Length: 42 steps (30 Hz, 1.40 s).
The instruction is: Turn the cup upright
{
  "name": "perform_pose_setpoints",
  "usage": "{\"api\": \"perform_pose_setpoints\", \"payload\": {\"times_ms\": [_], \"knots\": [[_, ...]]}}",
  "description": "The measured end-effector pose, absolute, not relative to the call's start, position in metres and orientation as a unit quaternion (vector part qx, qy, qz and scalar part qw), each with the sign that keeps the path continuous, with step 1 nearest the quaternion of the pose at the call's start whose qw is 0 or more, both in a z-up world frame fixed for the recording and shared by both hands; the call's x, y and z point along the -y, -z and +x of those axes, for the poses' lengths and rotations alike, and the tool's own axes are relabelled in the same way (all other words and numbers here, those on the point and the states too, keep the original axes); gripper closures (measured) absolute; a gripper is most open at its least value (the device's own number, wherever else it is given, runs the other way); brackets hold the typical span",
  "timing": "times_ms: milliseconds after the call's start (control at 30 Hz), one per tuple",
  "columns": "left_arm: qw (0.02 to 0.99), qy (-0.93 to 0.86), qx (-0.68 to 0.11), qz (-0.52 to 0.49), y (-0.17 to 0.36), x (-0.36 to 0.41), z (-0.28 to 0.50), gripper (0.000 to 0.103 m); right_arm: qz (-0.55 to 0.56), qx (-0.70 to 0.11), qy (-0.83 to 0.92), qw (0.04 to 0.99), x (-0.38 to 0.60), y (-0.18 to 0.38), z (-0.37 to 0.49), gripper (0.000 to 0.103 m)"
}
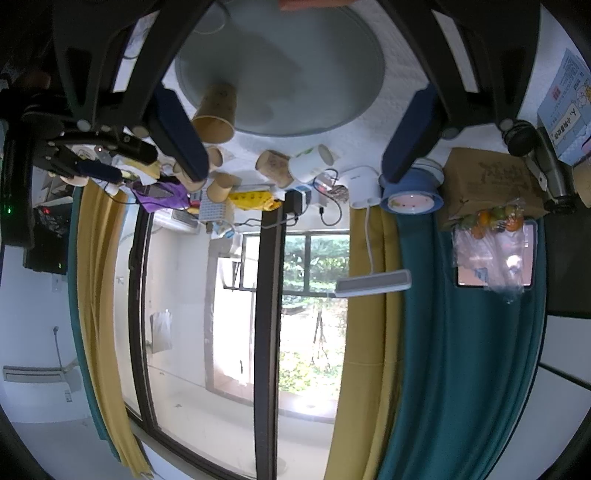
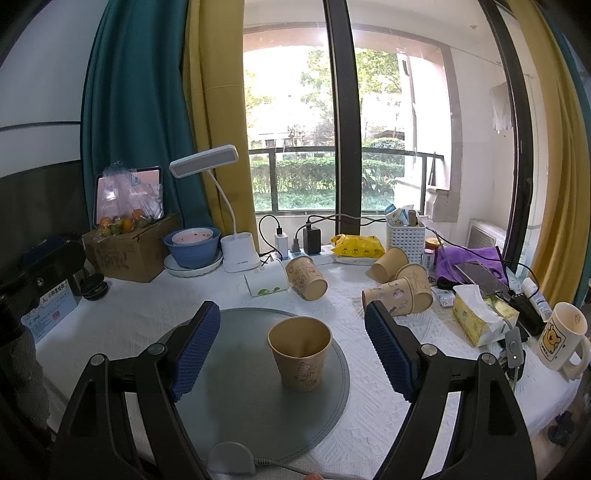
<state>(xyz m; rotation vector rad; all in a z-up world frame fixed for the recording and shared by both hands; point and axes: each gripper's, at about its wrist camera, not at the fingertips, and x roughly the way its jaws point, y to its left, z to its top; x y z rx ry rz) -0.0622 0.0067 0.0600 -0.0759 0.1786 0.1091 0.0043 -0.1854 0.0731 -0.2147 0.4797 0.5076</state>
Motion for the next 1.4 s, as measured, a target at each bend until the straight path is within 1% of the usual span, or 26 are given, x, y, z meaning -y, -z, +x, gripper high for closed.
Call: {"api": "perform_pose_setpoints", "payload": {"times_ms": [1400], "knots": [[0.994, -0.051, -0.090, -0.042, -0.0577, 0.0019, -0.0630, 0.007, -0.104, -0.239, -0.249, 0.933, 0.1843, -0.0702, 0.0068, 0.020]]}}
